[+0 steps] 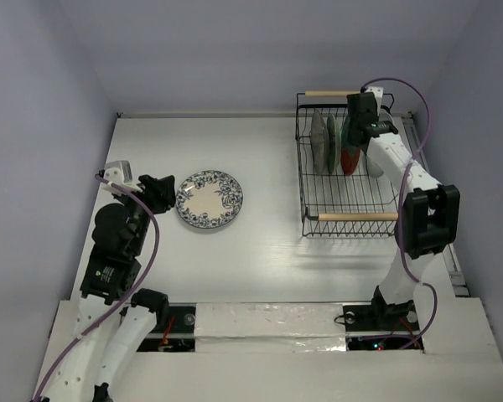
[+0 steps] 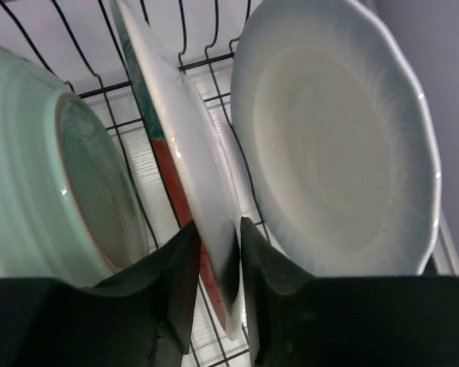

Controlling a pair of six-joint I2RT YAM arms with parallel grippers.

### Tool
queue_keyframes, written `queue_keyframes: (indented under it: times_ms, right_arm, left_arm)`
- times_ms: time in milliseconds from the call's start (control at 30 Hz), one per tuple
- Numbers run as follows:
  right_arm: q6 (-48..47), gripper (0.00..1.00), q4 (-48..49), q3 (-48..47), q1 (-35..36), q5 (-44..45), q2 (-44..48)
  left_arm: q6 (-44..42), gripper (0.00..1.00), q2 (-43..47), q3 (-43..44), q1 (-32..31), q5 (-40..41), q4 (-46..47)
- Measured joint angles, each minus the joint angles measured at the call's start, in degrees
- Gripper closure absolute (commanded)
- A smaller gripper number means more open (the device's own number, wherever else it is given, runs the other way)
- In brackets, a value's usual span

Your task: Unload the plates from the dish rack

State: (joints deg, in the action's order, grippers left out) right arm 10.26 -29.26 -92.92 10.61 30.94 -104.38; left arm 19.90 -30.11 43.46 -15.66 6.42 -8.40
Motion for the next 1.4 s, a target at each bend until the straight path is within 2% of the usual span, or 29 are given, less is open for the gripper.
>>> queue_keyframes:
  times_ms: [33,100,200,567,967,1200,1400]
  right_arm:
    - [-0.3,0.82,0.0,-0.2,0.0,0.4,0.0]
    - [-1.9,0.93,-0.8,-0.6,0.0,1.3,0.0]
    - [-4.7,1.00,-2.3,-1.1,-0.2,2.2,-0.1]
    - [-5.6,1.00,-4.3,-1.7,0.0,2.0,1.4]
    - [-6.7,1.00,-8.1,-4.9,0.0,1.2,13.5]
    - [-3.5,1.00,-8.6,-4.9,0.9,-8.0,22.8]
    - [2.1,1.00,-3.1,-3.4,9.4,-18.9,27.6]
  left_arm:
    - [0.0,0.57,0.1,0.0,0.0,0.0,0.0]
    - [0.0,0.57,0.2,0.0,0.0,0.0,0.0]
    - [0.0,0.57,0.3,0.0,0.0,0.0,0.0]
    - [0.0,0.57,1.0,0.0,0.0,0.2,0.0]
    - [0.0,0.56,1.0,0.0,0.0,0.2,0.0]
    - [0.0,0.56,1.0,0.0,0.0,0.2,0.0]
    - [0.0,0.56,1.0,0.0,0.0,0.3,0.0]
